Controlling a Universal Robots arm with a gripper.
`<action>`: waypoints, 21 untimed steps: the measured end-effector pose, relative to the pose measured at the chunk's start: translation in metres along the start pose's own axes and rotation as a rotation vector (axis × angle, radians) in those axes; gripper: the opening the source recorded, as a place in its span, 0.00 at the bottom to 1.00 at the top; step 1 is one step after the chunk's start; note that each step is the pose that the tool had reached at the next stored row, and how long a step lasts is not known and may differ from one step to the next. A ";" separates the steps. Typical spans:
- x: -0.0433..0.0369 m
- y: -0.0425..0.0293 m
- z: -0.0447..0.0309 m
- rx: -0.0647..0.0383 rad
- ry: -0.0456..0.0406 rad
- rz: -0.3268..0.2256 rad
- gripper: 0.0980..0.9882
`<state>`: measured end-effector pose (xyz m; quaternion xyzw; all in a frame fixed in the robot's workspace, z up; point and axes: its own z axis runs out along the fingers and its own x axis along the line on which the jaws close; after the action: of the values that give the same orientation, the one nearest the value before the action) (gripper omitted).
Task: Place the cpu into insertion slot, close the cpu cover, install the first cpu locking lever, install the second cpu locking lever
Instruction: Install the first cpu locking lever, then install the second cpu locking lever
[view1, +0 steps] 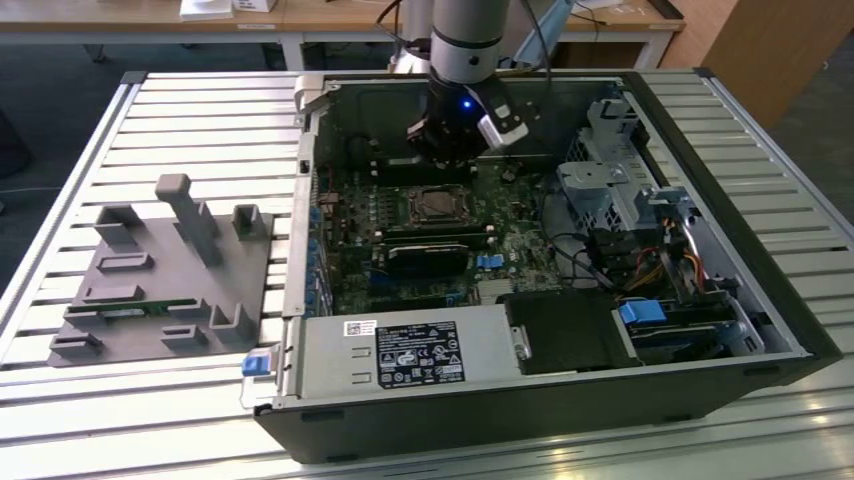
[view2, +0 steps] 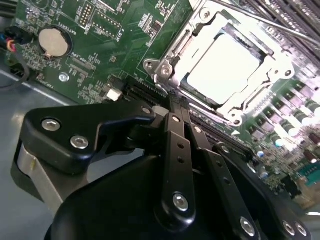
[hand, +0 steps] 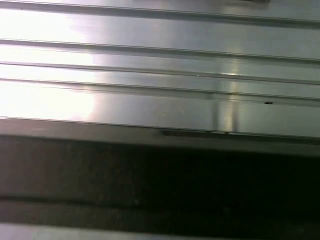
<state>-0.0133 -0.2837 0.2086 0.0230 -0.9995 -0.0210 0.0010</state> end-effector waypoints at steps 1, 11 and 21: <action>0.0000 0.0000 -0.0008 0.000 -0.0001 0.000 0.01; 0.0001 -0.0021 -0.0009 0.000 -0.0002 0.000 0.01; 0.0000 -0.0052 -0.0011 0.000 -0.0001 0.000 0.01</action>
<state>-0.0130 -0.2889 0.2094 0.0230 -0.9995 -0.0208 0.0010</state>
